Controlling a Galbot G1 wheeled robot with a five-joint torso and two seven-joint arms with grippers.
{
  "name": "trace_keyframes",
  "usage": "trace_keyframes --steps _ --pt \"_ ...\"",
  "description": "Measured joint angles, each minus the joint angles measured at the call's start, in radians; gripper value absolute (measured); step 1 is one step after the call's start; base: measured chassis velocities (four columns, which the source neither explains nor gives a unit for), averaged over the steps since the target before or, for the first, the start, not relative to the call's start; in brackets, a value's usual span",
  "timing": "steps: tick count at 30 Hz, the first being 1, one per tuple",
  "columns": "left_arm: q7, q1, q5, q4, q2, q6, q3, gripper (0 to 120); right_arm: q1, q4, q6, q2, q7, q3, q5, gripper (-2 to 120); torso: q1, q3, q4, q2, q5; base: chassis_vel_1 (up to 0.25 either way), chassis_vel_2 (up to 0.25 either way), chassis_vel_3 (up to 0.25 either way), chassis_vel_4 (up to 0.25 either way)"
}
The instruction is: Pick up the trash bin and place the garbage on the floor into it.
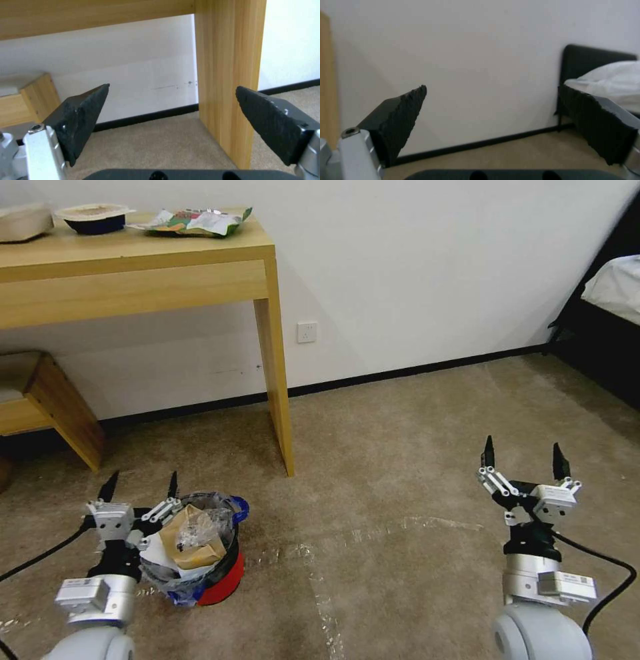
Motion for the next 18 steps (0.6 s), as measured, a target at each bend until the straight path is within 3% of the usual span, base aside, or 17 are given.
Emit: trace_keyframes --steps 11,18 --pt "-0.004 -0.012 0.008 0.033 -0.002 -0.024 0.037 100 -0.012 -0.051 -0.031 -0.033 -0.061 -0.109 0.038 100 0.0 0.0 0.0 0.0 0.0 0.0 0.0 0.0 0.0" --pt "-0.027 -0.017 0.019 0.034 -0.011 -0.009 0.035 100 0.01 -0.075 -0.072 -0.024 -0.035 -0.119 -0.001 100 0.0 0.0 0.0 0.0 -0.0001 0.0 0.0 0.0 0.0"
